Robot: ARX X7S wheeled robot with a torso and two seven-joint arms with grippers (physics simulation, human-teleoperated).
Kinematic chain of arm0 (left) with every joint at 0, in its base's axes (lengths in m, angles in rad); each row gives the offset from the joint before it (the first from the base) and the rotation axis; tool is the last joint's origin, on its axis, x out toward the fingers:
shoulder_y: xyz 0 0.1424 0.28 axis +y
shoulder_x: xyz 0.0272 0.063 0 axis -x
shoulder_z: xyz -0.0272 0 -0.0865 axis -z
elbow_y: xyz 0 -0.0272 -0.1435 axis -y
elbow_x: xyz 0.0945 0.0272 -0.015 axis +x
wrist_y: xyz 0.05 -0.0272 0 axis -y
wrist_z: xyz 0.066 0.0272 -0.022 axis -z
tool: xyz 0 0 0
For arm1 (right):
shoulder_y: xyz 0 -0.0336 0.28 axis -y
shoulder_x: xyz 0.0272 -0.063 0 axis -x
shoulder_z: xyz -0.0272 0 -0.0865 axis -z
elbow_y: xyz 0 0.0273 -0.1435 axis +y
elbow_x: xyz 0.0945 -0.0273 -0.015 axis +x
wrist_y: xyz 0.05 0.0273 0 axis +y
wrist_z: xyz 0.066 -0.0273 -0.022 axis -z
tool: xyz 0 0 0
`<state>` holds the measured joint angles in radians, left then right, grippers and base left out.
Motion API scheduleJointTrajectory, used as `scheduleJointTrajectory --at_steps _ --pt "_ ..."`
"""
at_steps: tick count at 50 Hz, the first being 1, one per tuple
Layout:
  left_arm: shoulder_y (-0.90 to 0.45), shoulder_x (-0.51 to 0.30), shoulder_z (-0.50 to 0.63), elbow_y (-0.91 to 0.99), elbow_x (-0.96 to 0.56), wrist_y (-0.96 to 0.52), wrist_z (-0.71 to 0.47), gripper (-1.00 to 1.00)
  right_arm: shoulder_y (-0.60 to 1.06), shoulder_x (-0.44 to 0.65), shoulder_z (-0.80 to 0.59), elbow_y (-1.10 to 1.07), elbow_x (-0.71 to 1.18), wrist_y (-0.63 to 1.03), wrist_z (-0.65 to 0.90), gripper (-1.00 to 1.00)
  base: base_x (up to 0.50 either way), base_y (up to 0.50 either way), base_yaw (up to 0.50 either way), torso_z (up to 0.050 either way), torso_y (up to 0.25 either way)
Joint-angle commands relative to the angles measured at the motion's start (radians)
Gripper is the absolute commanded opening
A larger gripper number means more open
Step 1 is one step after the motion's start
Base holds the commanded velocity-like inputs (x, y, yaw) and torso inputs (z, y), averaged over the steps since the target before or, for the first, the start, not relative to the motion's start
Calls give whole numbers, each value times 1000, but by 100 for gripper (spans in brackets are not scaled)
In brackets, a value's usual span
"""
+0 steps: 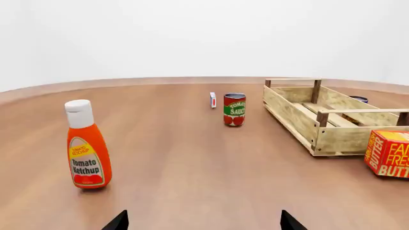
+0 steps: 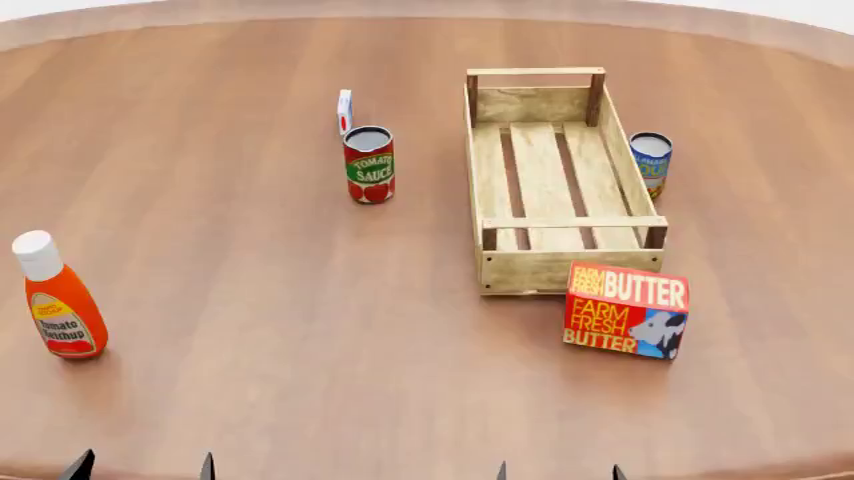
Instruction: Pick up the butter and put it in the tray.
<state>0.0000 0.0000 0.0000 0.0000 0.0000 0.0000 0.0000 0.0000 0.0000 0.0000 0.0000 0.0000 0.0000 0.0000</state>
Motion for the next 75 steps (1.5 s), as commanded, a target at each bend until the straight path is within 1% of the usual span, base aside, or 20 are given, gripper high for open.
scheduleJointTrajectory --at_steps 1,10,31,36,39,42,45,46,48,49,50,51,53,56,57,58,60,63,70,75 --pt "-4 -15 18 -12 -13 9 -23 100 -3 14 -12 -10 21 7 27 100 0 0 0 0 0" --pt "-12 -42 53 -36 -39 15 -58 100 -6 45 -54 -4 37 -18 55 100 0 0 0 0 0" --pt "-10 -74 95 -49 -57 37 -101 100 2 75 -92 14 70 -39 88 100 11 -500 0 0 0" --pt "-6 -79 105 -41 -62 25 -107 100 8 80 -105 11 63 -19 101 100 0 0 0 0 0" --pt "-6 -83 104 -3 -71 -17 -115 100 12 84 -108 -13 75 10 102 100 0 0 0 0 0" --pt "-10 -86 108 69 -79 -92 -126 100 24 92 -116 -84 76 89 109 100 0 0 0 0 0" --pt "-36 -90 109 216 -95 -255 -143 100 51 109 -127 -218 72 234 117 100 0 0 0 0 0" --pt "-62 -92 108 290 -104 -343 -151 100 70 122 -120 -298 98 314 103 100 0 0 0 0 0" --pt "-82 -102 118 348 -104 -386 -151 100 88 138 -116 -376 123 396 92 100 0 0 0 0 0" --pt "-104 -103 118 386 -108 -442 -159 100 101 147 -113 -427 127 440 95 100 0 0 0 0 0" --pt "-150 -104 111 441 -129 -529 -159 100 135 162 -107 -506 145 541 94 100 0 0 0 0 0" --pt "-169 -105 111 459 -129 -548 -165 100 153 167 -105 -537 150 586 97 100 0 0 0 0 0" --pt "-228 -97 90 514 -171 -658 -168 100 203 182 -106 -600 154 685 103 100 0 0 0 0 0" --pt "-357 -88 68 613 -207 -803 -192 100 339 199 -85 -711 199 904 101 100 0 0 0 0 0" --pt "-382 -84 57 627 -226 -846 -193 100 362 205 -88 -726 198 935 104 100 0 0 0 0 0" --pt "-383 -85 58 628 -228 -847 -194 100 363 206 -88 -727 199 936 105 100 0 0 0 0 0" --pt "-461 -71 25 648 -264 -929 -206 100 436 222 -97 -780 198 1042 116 100 0 0 0 0 0" --pt "-499 -63 6 657 -287 -969 -215 100 476 225 -82 -794 208 1095 117 100 0 0 0 0 0" --pt "-477 -73 19 652 -296 -939 -218 100 496 232 -88 -808 221 1112 108 100 0 0 0 0 0" --pt "-492 -79 20 664 -310 -950 -226 100 511 227 -80 -805 225 1128 114 100 500 0 0 0 0"
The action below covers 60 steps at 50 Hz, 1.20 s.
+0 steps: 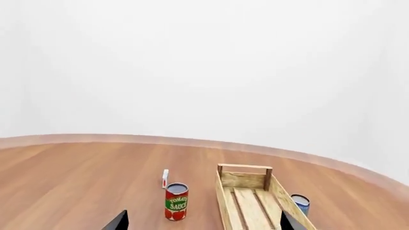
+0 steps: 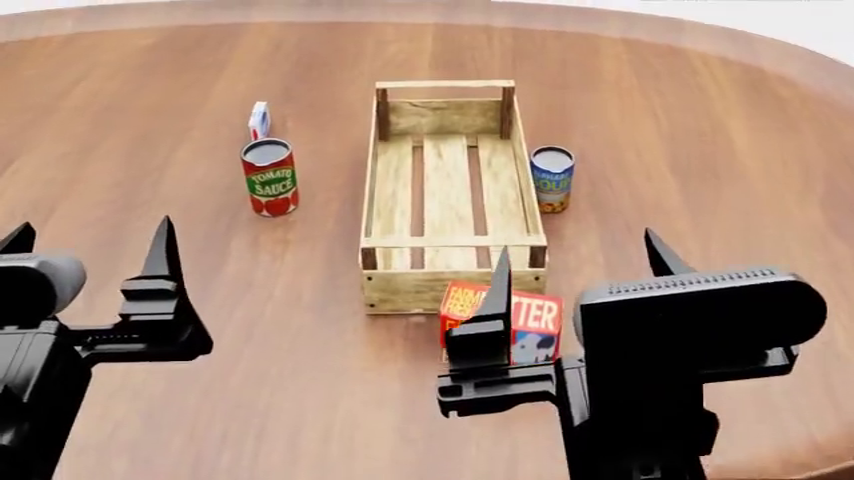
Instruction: Pick up the butter and put it in the tray.
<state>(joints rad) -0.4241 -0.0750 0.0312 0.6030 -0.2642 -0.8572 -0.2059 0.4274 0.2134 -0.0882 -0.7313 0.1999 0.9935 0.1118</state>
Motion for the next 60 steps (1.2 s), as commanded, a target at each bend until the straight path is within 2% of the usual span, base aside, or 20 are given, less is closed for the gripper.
scheduleJointTrajectory --at_steps 1,14,50,60 --pt "-70 -6 -10 63 -47 -93 -22 100 84 14 4 -72 24 134 4 100 500 0 0 0 0" --pt "-74 -22 -2 62 -62 -82 -37 100 119 18 6 -88 39 176 6 100 500 0 0 0 0" --pt "-57 -54 17 53 -85 -32 -69 100 113 9 18 -62 67 167 17 100 500 0 0 0 1" --pt "-56 -60 17 47 -94 -25 -76 100 108 26 -5 -61 66 139 12 100 0 0 0 0 1"
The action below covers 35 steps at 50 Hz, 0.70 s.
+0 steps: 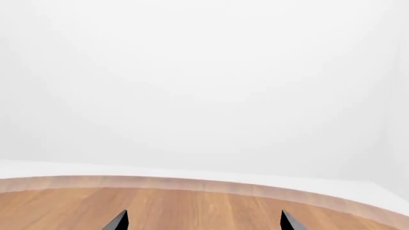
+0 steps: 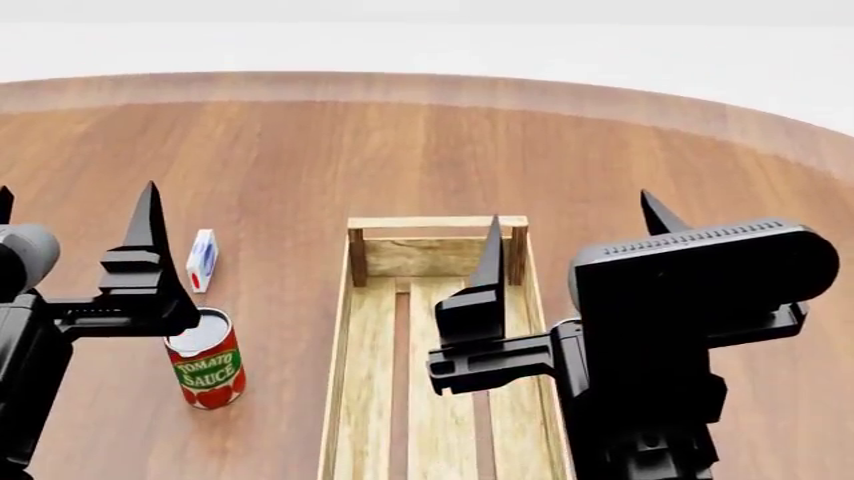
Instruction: Pick up the butter and put it in the tray.
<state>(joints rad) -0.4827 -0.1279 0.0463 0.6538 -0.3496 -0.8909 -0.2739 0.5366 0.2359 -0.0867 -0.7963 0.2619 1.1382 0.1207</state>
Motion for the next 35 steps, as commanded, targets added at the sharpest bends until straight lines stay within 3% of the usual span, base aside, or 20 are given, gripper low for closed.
scheduleJointTrajectory --at_steps 1,8,18,24,30,35 --pt "3 -8 3 -5 -9 11 -8 100 0 3 -7 6 4 -7 4 100 0 0 0 0 0" --pt "2 -12 4 -6 -15 12 -13 100 18 -10 13 2 19 28 10 100 0 0 0 0 0" --pt "-3 -18 7 -20 -18 21 -21 100 203 -12 109 -21 165 432 -16 100 0 0 0 0 0" --pt "-6 -21 9 -20 -25 20 -25 100 264 114 163 128 788 431 376 100 0 0 0 0 0" --pt "-12 -26 11 -25 -26 22 -29 100 318 157 181 188 995 422 425 100 0 0 0 0 0" --pt "-13 -29 15 -33 -26 28 -33 100 389 204 173 357 1411 404 682 100 0 0 0 0 0"
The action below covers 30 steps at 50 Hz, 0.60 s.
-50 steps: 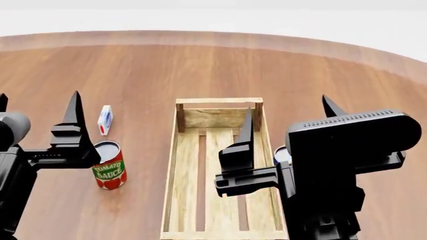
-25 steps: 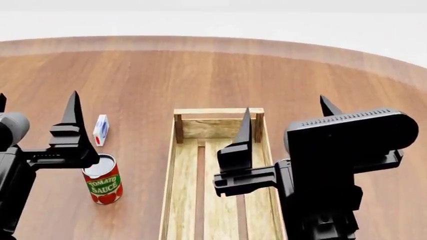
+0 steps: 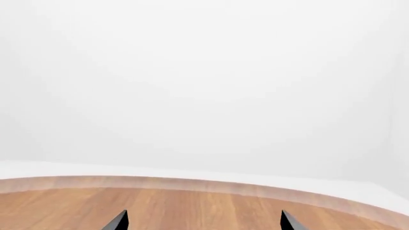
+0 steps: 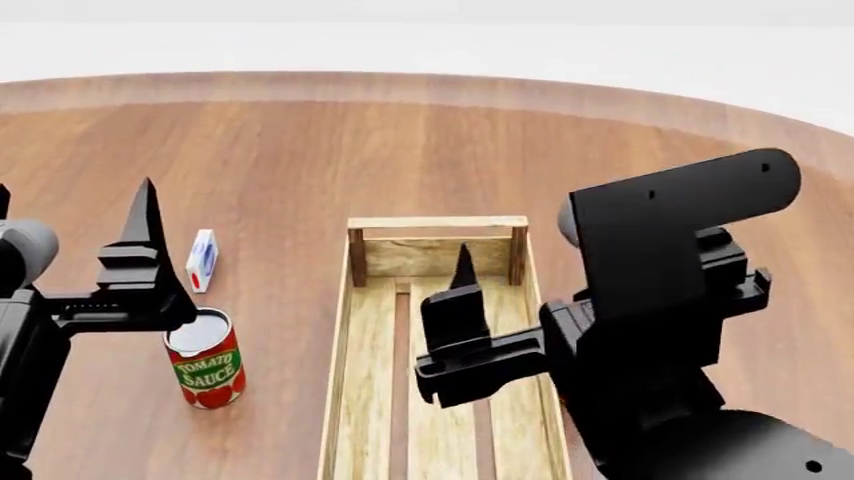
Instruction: Pick up the butter and put it in the tray.
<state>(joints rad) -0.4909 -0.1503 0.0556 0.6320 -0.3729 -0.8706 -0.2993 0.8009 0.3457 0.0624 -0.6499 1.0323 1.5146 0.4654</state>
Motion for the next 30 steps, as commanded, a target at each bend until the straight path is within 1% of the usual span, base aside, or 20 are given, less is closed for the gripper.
scheduleJointTrajectory --at_steps 1,3,4,5,9,10,11,12,16,20,30 --pt "-4 -6 8 -15 -2 11 -8 100 145 109 2 218 672 26 363 100 0 0 0 0 0" --pt "-2 -8 11 -17 -1 13 -9 100 178 154 -88 278 821 7 443 100 0 0 0 0 0" --pt "-3 -9 12 -17 -2 13 -10 100 203 165 -110 273 825 19 444 100 0 0 0 0 0" --pt "-7 -9 10 -18 -4 11 -10 100 232 191 -169 304 886 21 463 100 0 0 0 0 0" --pt "-5 -12 15 -24 -3 19 -11 100 261 218 -218 324 909 19 453 100 0 0 0 0 0" --pt "-6 -15 18 -29 0 20 -10 100 391 314 -368 396 1036 54 452 100 0 0 0 0 0" --pt "-7 -17 21 -32 2 23 -10 100 480 384 -518 367 1050 55 356 100 0 0 0 0 0" --pt "-7 -17 23 -36 3 26 -10 100 490 391 -668 364 1046 48 338 100 0 0 0 0 0" --pt "-7 -19 23 -38 0 28 -12 100 517 406 -728 341 1027 46 277 100 0 0 0 0 0" --pt "-7 -21 26 -38 -2 30 -14 100 534 416 -759 330 1014 40 233 100 0 0 0 0 0" --pt "-7 -25 30 -48 -4 39 -18 100 571 440 -823 327 1016 18 195 100 0 0 0 0 0"
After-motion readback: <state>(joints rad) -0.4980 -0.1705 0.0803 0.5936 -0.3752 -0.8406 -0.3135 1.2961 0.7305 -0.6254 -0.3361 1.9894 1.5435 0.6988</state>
